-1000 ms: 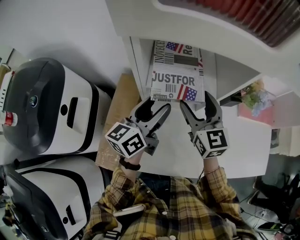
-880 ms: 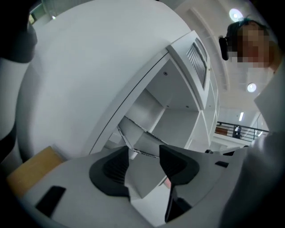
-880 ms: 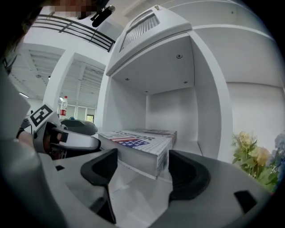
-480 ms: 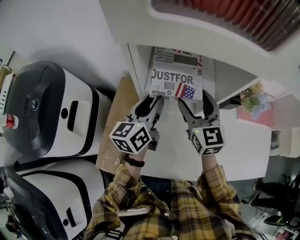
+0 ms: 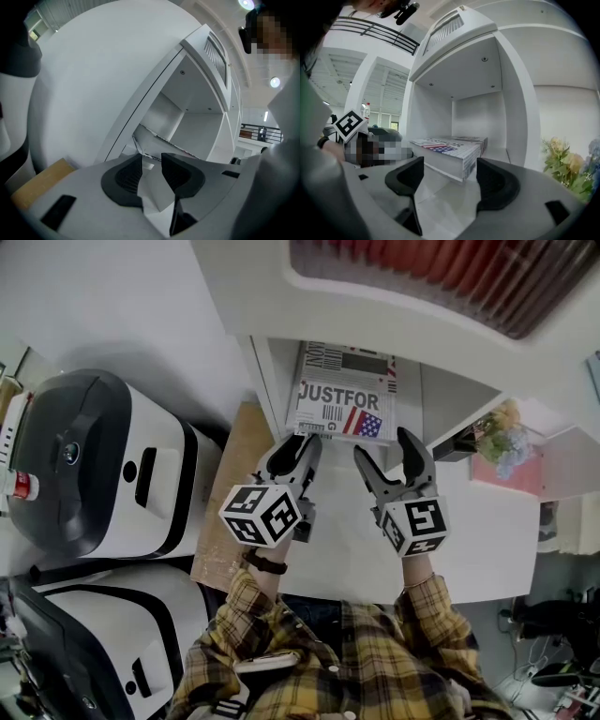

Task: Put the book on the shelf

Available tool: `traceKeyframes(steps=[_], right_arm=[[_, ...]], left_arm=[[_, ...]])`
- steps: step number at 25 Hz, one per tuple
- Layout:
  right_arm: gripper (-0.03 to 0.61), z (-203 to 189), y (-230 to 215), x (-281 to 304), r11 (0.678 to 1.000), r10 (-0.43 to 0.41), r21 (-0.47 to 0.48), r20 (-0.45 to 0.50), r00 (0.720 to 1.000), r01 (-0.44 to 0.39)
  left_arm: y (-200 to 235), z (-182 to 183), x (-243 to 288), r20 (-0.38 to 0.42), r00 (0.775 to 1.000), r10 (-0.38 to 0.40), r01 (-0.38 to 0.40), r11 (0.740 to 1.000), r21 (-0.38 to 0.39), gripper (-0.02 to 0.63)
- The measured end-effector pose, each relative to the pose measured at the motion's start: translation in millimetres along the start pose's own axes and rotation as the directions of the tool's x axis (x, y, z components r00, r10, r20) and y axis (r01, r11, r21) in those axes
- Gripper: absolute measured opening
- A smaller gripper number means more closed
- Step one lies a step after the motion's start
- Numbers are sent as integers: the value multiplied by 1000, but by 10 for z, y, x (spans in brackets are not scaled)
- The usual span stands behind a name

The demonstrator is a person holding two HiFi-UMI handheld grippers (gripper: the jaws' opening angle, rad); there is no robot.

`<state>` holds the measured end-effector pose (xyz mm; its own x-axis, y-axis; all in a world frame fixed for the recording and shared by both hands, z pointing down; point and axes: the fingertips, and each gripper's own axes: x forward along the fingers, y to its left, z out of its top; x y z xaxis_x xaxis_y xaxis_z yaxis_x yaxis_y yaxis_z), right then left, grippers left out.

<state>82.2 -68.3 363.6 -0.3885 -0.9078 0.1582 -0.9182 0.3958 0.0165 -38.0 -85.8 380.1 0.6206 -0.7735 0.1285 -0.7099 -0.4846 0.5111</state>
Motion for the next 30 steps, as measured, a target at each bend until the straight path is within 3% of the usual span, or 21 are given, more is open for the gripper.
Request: traceKeyframes(steps=[9, 15, 18, 30], right_arm=[[344, 225, 57, -308, 999, 25, 27, 60, 998, -27], [334, 471, 268, -621, 994, 92, 52, 134, 987, -100], [247, 582, 372, -823, 993, 106, 26, 163, 981, -112], [138, 774, 777, -1624, 976, 192, 54, 233, 953, -209]], left_arm=[[-227, 2, -212, 12, 1000, 13, -15, 991, 135, 143], [-695, 111, -418, 28, 998, -55, 47, 968, 248, 131], [-1009, 134, -540, 36, 994, -103, 86, 944, 319, 120], [-1875, 80, -1083, 67, 963, -262, 206, 871, 446, 67]])
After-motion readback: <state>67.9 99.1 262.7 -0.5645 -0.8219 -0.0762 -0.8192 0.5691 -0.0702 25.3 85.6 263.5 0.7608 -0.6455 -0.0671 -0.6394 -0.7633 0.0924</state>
